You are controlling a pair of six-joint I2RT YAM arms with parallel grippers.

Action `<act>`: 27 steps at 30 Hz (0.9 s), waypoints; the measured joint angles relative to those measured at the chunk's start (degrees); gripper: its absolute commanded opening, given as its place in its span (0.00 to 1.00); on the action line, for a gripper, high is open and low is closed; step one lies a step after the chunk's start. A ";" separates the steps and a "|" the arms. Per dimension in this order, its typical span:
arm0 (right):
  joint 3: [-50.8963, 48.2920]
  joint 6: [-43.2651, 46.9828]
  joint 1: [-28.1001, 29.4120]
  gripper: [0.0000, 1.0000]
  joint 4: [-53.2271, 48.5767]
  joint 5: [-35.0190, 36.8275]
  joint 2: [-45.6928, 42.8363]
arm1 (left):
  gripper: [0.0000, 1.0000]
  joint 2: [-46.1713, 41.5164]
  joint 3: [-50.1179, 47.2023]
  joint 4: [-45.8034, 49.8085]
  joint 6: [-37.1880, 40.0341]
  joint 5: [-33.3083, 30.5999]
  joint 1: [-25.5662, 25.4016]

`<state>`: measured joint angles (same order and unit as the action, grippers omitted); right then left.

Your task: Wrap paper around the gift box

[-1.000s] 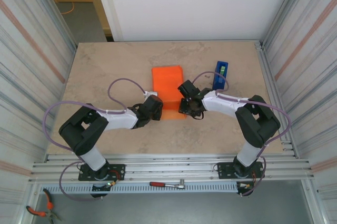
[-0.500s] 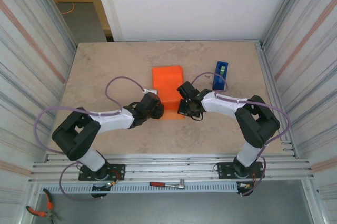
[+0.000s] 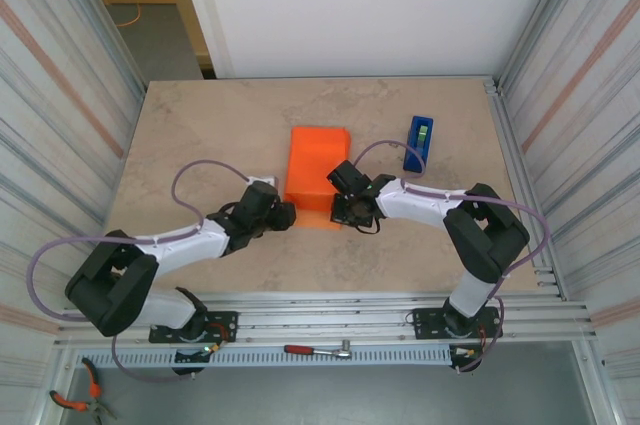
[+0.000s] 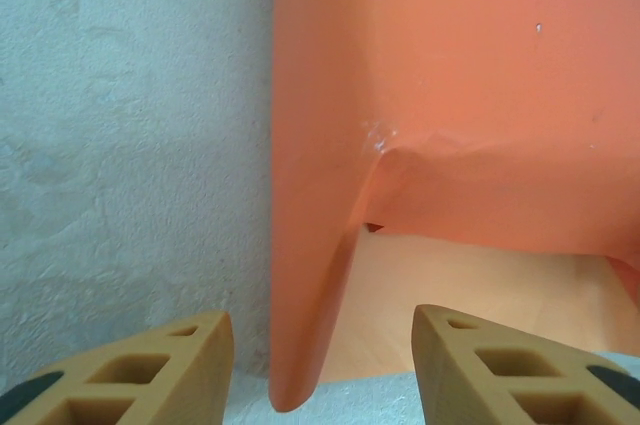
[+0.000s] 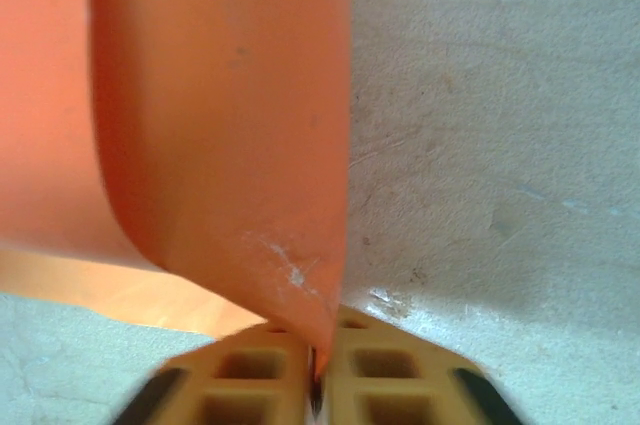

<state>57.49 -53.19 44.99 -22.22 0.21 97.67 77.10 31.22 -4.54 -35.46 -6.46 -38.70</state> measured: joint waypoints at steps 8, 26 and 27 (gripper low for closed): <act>-2.27 -0.63 0.28 0.95 -1.16 2.14 -2.91 | 0.53 0.11 -0.07 -0.02 -0.11 -0.83 0.00; -6.27 -0.37 2.95 0.98 -1.07 10.40 -11.54 | 0.77 1.79 2.19 4.31 2.86 -8.68 -1.90; -6.60 -0.39 2.95 0.98 -1.05 10.62 -11.56 | 0.76 1.79 2.19 4.22 2.93 -8.72 -1.95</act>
<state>50.89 -53.58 47.94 -23.27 10.83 86.11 78.89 33.41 -0.32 -32.53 -15.18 -40.64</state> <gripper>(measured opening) 0.983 0.782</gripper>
